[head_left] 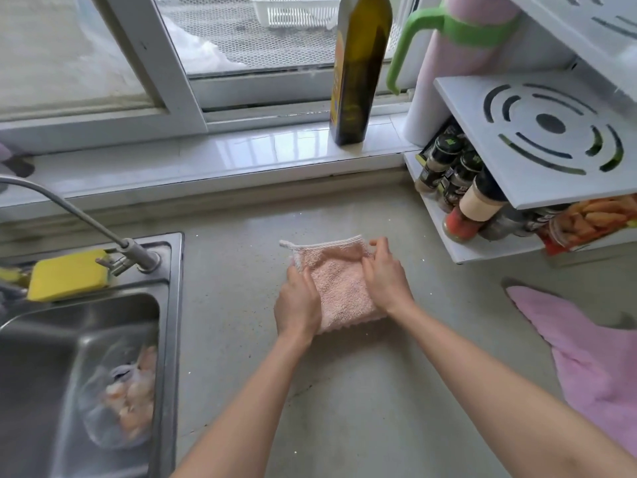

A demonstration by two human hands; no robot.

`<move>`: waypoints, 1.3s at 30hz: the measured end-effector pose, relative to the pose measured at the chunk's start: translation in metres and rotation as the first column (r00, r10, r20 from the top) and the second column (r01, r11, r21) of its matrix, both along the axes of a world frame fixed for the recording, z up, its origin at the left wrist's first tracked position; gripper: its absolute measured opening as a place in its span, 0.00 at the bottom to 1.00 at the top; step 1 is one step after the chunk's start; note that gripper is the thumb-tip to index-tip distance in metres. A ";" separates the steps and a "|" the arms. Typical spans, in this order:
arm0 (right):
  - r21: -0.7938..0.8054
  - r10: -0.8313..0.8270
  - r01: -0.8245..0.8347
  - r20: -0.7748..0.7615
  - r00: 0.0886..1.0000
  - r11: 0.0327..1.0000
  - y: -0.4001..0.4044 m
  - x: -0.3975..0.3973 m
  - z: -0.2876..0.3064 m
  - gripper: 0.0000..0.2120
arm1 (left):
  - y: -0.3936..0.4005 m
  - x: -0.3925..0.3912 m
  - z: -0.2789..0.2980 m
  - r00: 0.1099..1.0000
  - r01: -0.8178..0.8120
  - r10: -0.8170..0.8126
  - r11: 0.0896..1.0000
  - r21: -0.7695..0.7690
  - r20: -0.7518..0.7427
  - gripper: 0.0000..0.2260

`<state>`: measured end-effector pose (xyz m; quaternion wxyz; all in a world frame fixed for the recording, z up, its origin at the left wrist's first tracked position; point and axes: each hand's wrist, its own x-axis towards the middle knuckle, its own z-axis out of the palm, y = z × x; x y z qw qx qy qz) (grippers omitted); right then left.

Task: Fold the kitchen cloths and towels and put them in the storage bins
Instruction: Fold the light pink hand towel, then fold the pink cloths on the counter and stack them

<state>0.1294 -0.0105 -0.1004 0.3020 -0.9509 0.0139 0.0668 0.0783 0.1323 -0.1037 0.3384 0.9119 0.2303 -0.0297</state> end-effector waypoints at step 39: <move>-0.381 -0.677 0.593 -0.136 0.723 0.710 -0.322 -0.233 0.023 0.24 | -0.245 -0.047 0.048 0.093 0.988 -0.933 0.044 0.148 -0.347 0.18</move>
